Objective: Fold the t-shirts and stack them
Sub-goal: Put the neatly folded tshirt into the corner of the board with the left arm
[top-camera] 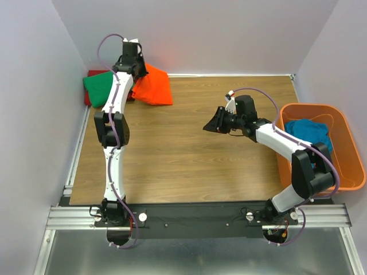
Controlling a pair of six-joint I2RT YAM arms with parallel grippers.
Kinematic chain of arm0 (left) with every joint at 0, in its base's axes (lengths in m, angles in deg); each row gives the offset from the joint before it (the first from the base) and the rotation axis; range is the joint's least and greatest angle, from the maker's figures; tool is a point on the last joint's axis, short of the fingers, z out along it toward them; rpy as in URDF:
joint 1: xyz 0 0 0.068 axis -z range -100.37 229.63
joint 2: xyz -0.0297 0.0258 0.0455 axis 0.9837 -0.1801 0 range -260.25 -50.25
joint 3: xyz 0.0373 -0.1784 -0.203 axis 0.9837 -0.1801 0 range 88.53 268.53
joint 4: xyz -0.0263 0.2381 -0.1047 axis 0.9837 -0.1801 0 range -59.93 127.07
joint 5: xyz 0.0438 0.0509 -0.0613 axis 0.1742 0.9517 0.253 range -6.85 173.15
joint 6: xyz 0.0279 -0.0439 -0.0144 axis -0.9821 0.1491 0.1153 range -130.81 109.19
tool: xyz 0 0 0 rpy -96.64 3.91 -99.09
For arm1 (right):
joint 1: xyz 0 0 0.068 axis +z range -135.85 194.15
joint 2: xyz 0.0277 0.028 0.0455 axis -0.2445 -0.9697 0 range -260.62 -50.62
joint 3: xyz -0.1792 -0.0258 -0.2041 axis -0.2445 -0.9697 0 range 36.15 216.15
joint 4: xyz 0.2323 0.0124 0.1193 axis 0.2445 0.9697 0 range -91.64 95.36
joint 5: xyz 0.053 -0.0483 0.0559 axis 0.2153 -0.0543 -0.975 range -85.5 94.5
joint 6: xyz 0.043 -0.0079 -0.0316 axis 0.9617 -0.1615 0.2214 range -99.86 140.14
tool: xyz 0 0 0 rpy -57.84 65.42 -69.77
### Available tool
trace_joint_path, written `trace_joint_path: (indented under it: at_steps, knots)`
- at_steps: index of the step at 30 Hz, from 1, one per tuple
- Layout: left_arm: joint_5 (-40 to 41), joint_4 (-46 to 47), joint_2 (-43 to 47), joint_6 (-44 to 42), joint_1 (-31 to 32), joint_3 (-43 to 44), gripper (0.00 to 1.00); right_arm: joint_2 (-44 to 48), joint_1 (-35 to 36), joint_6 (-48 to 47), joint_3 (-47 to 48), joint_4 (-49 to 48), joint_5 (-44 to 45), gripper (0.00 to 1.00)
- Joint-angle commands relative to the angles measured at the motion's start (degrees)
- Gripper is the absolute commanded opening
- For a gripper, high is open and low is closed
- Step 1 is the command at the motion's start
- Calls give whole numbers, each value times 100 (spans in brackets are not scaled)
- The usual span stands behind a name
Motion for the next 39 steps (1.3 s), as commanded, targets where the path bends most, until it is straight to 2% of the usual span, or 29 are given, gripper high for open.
trace_joint_path:
  at_steps: [1, 15, 39]
  knots:
    - [-300, 209, 13, -524, -250, 408, 0, -147, -24, -179, 191, 248, 31, 35]
    - [-1223, 948, 408, -419, -681, 364, 0, -314, -16, -153, 288, 319, 128, 35]
    - [-2637, 2178, 769, 705, -1639, 513, 0, -244, -16, -126, 385, 424, 313, 35]
